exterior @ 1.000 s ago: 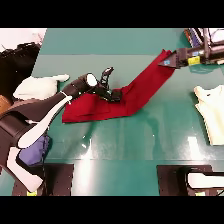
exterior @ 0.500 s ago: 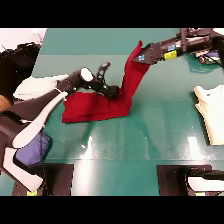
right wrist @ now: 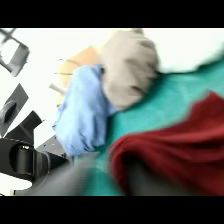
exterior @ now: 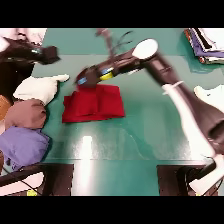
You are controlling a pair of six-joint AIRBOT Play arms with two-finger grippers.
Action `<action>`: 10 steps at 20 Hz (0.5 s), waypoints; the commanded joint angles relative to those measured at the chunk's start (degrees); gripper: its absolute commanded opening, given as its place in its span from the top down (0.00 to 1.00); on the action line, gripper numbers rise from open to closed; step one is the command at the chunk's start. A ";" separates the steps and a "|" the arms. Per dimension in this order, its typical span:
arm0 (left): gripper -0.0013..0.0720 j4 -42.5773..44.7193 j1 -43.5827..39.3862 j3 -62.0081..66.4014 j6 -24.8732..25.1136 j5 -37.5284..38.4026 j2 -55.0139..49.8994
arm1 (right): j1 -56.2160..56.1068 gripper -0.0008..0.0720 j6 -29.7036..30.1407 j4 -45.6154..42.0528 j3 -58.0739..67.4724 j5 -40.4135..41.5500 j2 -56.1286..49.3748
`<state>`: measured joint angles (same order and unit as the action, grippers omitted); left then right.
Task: Fold the shirts.
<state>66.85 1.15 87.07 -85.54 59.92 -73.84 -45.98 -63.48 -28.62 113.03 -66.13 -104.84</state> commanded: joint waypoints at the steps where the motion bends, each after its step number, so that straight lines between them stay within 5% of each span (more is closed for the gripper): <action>1: 0.95 2.43 7.48 0.04 0.07 2.80 6.75 | -6.54 0.04 0.94 0.13 7.30 0.44 -9.33; 3: 0.95 2.49 8.87 0.02 0.24 4.83 7.37 | -4.85 0.24 0.87 -0.13 4.33 -3.52 -8.17; 10: 0.95 2.47 8.87 0.00 0.50 6.71 7.37 | 15.87 0.37 -3.82 -10.86 -25.38 -6.49 6.67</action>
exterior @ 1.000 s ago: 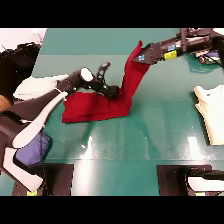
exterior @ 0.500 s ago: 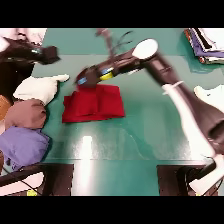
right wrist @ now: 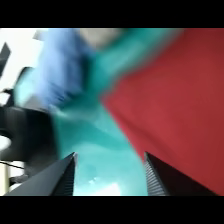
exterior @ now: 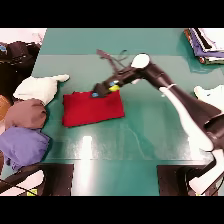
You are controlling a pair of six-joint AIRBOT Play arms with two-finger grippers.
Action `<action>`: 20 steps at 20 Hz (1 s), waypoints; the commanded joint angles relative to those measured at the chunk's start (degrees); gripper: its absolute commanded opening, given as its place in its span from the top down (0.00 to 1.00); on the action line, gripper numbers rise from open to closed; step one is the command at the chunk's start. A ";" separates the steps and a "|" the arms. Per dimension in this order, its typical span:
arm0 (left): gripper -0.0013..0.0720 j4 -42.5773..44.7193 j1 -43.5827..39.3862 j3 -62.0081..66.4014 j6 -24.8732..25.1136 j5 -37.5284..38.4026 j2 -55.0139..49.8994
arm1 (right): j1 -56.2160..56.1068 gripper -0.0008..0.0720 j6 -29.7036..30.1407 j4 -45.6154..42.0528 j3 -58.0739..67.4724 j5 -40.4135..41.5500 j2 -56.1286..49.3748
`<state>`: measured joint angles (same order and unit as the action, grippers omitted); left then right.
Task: Fold the shirts.
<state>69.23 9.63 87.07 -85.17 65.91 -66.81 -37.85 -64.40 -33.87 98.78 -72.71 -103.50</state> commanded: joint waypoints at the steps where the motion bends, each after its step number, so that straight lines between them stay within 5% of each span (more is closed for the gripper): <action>1: 0.95 -0.28 0.39 0.00 0.13 0.70 0.33 | 11.19 0.37 -4.44 -6.71 -16.11 2.12 7.54; 3: 0.95 -1.22 0.35 0.00 0.11 0.59 0.28 | 16.35 0.29 -4.76 -4.85 -24.57 6.49 10.40; 4: 0.95 -1.90 0.35 -0.04 0.13 0.59 0.26 | 17.77 0.09 -4.74 -3.02 -27.28 7.91 10.54; 14: 0.95 -5.38 0.35 -3.80 0.17 2.16 0.22 | 6.38 0.10 -3.65 7.87 -15.30 8.24 -7.65; 15: 0.95 -5.57 0.00 -3.80 0.24 2.34 0.22 | 4.94 0.22 -3.61 8.35 -12.92 8.26 -9.22; 18: 0.95 -5.53 -3.26 -3.80 1.66 2.03 0.26 | 2.16 0.82 -3.34 8.35 -5.99 8.24 -12.48; 19: 0.95 -5.35 -5.09 -3.80 1.66 1.73 0.28 | 2.01 0.96 -2.21 8.33 -4.35 8.35 -12.72; 20: 0.95 -5.33 -6.95 -3.80 1.64 1.18 0.26 | 2.14 0.96 -1.36 8.22 -3.02 8.26 -12.61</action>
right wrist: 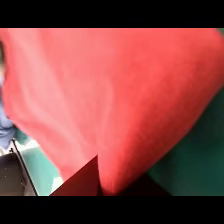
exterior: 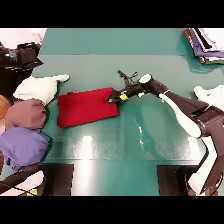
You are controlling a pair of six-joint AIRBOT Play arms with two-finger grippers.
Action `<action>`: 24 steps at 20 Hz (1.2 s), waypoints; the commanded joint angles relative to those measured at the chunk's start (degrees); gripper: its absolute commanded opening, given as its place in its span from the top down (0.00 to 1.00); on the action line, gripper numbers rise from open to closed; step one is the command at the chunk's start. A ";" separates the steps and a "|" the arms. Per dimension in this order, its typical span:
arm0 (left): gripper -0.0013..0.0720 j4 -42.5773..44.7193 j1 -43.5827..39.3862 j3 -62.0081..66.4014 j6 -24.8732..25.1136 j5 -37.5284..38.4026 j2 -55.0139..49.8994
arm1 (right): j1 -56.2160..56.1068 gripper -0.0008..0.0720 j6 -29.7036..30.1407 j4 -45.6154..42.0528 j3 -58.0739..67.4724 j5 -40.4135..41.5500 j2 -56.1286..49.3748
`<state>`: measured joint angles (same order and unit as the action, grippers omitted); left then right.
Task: Fold the shirts.
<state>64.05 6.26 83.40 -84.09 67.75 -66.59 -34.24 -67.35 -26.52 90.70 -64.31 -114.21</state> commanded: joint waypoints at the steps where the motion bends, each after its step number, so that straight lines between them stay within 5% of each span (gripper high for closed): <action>1: 0.95 -0.15 -5.35 -0.13 0.55 -1.25 0.04 | -0.81 0.96 1.60 0.83 6.19 -0.28 -1.51; 6: 0.95 -0.17 -13.07 -0.11 0.52 -2.62 0.07 | 10.69 0.96 0.55 -5.92 3.54 -0.20 8.83; 15: 0.95 -0.72 -15.58 -0.11 0.02 -4.55 0.04 | 53.59 0.96 -0.81 -12.52 -16.46 5.03 35.01; 19: 0.95 -2.03 -15.56 -0.11 -0.11 -7.87 0.04 | 67.10 0.96 -1.22 -12.48 -21.14 6.32 38.82; 24: 0.95 -2.47 -15.56 -0.13 -0.07 -8.83 0.04 | 71.23 0.96 -1.44 -11.98 -17.20 5.03 38.99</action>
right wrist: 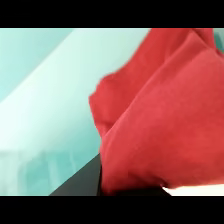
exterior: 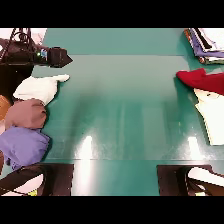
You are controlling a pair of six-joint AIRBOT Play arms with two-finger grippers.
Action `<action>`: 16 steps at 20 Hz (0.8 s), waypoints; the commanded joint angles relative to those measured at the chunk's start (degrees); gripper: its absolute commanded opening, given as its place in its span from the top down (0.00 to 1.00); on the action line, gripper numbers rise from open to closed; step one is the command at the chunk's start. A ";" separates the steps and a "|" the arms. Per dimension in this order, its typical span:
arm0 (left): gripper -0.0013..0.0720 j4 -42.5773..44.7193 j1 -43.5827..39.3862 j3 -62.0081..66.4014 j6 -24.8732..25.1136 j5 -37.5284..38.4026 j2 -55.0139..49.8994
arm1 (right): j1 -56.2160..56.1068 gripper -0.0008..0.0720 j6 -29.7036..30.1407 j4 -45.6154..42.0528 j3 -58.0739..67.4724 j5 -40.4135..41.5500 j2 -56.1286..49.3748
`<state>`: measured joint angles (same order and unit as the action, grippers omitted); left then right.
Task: Fold the shirts.
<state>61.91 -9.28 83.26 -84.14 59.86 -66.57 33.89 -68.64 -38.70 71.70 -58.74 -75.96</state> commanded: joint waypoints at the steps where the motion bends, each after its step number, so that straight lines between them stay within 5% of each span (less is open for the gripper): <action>1: 0.95 -0.33 -0.04 0.00 -0.04 -0.96 0.02 | 3.06 0.96 -0.17 0.79 4.09 -1.53 0.76; 7: 0.95 -0.33 -0.02 0.00 0.13 -0.81 0.02 | 3.26 0.96 -3.65 0.87 16.94 -10.36 0.90; 16: 0.95 -0.31 -0.02 0.00 0.61 -0.66 0.02 | 3.32 0.96 -10.08 -25.44 10.08 -14.86 10.82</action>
<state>61.58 -9.28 83.26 -83.88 59.16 -66.57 37.12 -76.07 -53.60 85.58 -72.34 -68.93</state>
